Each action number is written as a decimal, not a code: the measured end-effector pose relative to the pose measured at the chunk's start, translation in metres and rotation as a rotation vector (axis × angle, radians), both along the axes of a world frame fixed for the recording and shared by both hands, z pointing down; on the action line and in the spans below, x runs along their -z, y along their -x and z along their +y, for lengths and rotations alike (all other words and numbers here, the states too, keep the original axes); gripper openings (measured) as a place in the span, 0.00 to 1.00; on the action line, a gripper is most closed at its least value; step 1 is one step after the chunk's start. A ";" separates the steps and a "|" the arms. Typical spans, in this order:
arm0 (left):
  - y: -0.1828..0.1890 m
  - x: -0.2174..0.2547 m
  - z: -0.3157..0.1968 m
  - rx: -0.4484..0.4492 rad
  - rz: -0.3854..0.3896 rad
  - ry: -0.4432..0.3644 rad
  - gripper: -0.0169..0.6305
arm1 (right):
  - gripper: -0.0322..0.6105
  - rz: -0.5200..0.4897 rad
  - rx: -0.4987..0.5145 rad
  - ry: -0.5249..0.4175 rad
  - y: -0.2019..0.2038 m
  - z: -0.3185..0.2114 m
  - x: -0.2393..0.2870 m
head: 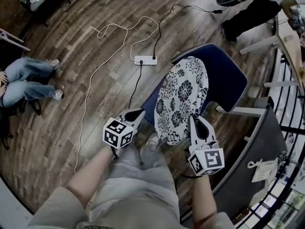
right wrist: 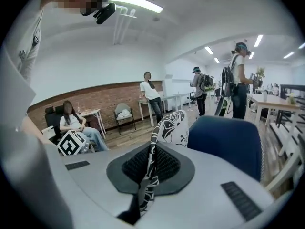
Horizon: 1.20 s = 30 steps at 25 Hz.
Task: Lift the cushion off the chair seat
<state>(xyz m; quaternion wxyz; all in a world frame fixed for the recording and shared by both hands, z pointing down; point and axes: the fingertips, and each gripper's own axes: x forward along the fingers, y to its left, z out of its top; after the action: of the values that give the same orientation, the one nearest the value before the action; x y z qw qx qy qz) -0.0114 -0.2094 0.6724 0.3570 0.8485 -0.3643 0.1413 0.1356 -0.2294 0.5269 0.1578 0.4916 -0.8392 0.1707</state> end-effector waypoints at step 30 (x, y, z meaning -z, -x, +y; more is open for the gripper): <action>-0.035 0.440 0.044 -0.007 -0.071 -0.791 0.03 | 0.06 -0.068 -0.044 -0.593 -0.022 0.098 0.359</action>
<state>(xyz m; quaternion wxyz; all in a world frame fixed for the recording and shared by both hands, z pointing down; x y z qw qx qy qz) 0.0231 -0.1659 0.2325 -0.0106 0.9164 -0.3997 0.0204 0.1575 -0.1318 0.1677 -0.0247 0.5285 -0.8463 -0.0621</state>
